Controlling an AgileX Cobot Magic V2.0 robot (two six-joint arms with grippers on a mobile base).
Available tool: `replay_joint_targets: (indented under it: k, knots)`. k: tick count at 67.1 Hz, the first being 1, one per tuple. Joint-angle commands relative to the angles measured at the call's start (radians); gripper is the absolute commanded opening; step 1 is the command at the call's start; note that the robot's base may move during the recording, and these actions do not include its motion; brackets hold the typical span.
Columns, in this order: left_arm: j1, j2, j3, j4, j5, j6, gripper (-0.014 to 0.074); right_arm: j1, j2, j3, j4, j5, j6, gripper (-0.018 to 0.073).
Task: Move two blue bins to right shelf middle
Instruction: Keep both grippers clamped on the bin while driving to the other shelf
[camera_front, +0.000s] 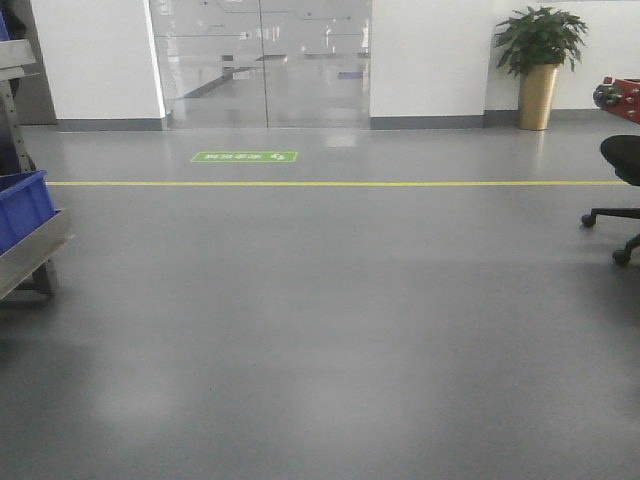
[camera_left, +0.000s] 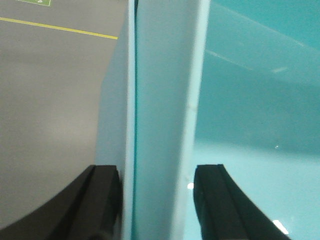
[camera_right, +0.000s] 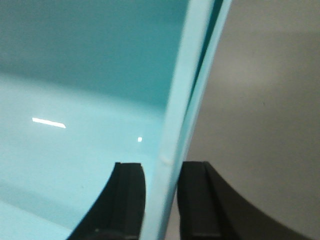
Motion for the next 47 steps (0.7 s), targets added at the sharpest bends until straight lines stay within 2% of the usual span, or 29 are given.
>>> replay_joint_targets:
  k: [1,47]
  knots:
    - [-0.004,-0.014,-0.016,-0.020,-0.065,0.029,-0.0111,0.000,-0.017,-0.017,0.008,-0.082,-0.035,-0.0154]
    - [-0.004,-0.014,-0.016,-0.020,-0.065,0.029,-0.0111,0.000,-0.017,-0.017,0.008,-0.084,-0.035,-0.0154]
